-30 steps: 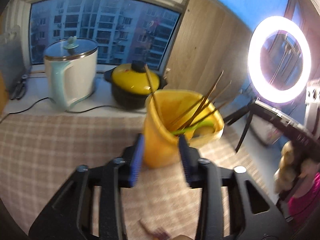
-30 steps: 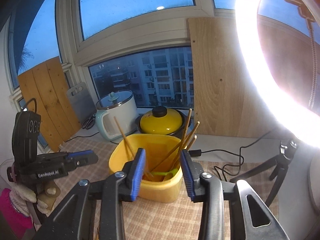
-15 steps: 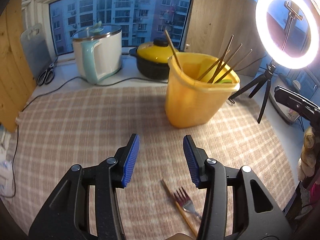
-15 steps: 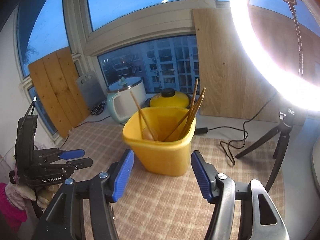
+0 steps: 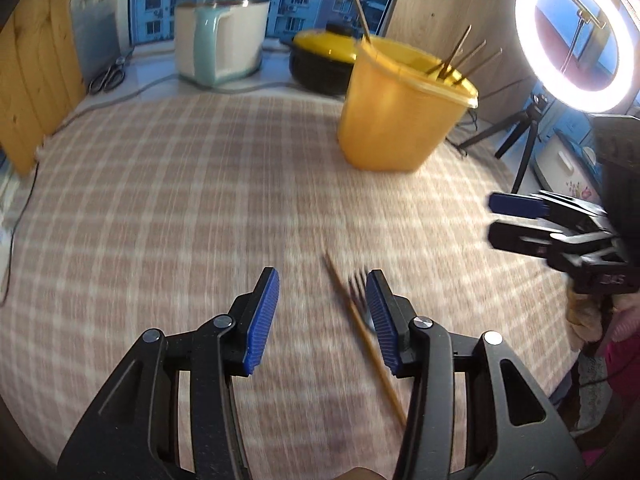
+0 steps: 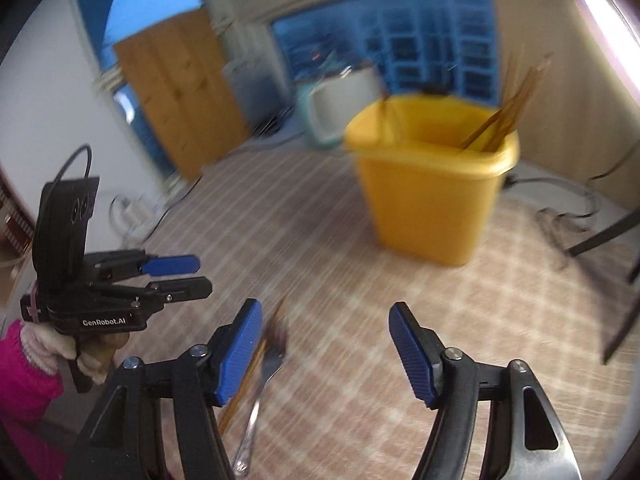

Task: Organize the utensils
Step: 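Move both open grippers back toward the fork and last chopstick, then close the left gripper on the wooden chopstick while the right gripper grasps the metal fork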

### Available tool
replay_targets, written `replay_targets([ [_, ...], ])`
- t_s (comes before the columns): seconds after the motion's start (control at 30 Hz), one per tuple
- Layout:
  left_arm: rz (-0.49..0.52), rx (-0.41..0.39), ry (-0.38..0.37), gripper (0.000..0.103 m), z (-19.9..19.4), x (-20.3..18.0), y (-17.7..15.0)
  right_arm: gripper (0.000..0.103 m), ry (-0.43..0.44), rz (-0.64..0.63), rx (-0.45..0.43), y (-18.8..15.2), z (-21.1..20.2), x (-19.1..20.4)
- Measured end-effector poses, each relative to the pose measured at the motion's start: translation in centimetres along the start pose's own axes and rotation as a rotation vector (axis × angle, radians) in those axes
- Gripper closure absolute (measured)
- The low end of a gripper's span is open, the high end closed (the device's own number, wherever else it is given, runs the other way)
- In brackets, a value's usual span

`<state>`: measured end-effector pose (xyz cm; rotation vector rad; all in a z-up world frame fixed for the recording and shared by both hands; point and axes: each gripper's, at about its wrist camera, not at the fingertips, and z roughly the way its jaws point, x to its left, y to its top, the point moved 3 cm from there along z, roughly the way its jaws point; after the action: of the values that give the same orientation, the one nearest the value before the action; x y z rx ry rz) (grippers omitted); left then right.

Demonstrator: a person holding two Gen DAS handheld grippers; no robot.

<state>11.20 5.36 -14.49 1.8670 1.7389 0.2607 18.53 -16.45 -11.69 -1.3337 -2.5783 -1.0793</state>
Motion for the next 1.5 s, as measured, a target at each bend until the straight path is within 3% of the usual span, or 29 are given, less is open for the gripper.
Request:
replay_targets([
  [0.2, -0.021, 0.022, 0.003, 0.057, -0.9, -0.1, -2.9, 0.053, 0.108, -0.055, 0.135, -1.4, 4.6, 0.7],
  [0.6, -0.139, 0.025, 0.049, 0.057, -2.4, 1.7, -6.5, 0.054, 0.199, -0.101, 0.227, -1.4, 10.4, 1.4],
  [0.8, -0.175, 0.019, 0.067, 0.057, -2.8, 2.2, -7.1, 0.055, 0.228, -0.121, 0.215, -1.1, 11.4, 2.0],
  [1.03, -0.172, 0.023, 0.067, 0.057, -2.6, 2.1, -7.1, 0.083, 0.183, -0.162, 0.198, -1.3, 11.6, 2.7],
  [1.17, -0.164, 0.027, 0.054, 0.057, -2.1, 1.6, -6.7, 0.084, 0.139, -0.179, 0.188, -1.7, 11.1, 2.9],
  [1.5, -0.080, 0.065, -0.003, 0.057, 1.0, -1.6, -4.5, 0.099, 0.083, -0.091, 0.177, -2.4, 8.7, 0.3],
])
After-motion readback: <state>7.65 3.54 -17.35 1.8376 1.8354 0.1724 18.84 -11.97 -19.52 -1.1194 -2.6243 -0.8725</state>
